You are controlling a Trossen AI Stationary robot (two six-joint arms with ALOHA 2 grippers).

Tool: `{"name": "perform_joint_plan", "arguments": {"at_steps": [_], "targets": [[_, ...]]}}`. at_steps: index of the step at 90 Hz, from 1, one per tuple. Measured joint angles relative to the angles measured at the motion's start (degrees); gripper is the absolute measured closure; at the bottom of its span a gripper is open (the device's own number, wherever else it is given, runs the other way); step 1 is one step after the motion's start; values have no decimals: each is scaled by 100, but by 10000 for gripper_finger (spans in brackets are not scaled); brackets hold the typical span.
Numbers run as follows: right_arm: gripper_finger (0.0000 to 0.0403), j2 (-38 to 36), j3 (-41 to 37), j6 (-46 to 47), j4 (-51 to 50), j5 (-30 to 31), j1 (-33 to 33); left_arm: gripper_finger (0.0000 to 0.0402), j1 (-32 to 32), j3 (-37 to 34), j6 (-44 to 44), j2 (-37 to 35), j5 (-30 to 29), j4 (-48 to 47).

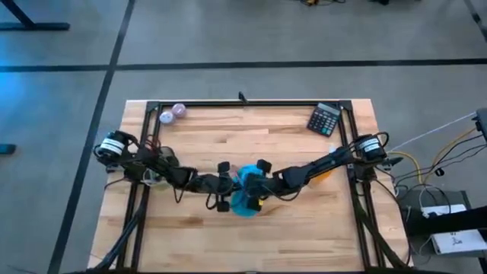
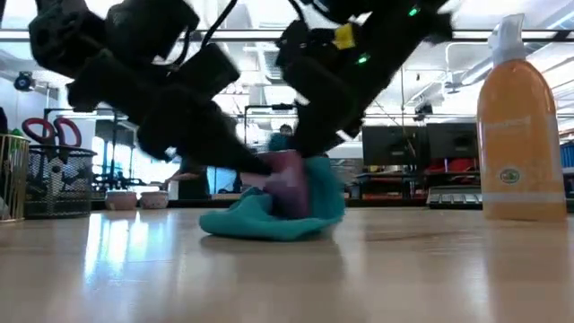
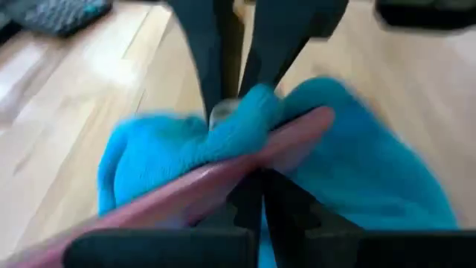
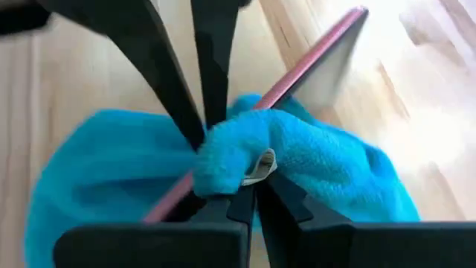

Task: Apply microfiber cloth
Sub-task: Wipe the pink cellphone with the blue microfiber cloth

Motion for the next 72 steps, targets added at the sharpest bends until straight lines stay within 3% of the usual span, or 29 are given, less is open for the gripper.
{"name": "perform_joint_plan", "arguments": {"at_steps": [32, 53, 72], "targets": [[403, -117, 70, 362, -1962, 734, -3, 402, 26, 1026, 359, 1187, 22, -57], [403, -163, 67, 360, -2493, 979, -10, 402, 64, 1286, 365, 1782, 88, -167], [403, -165, 63, 359, -2411, 1026, -88, 402, 78, 1239, 377, 1738, 83, -232]]}}
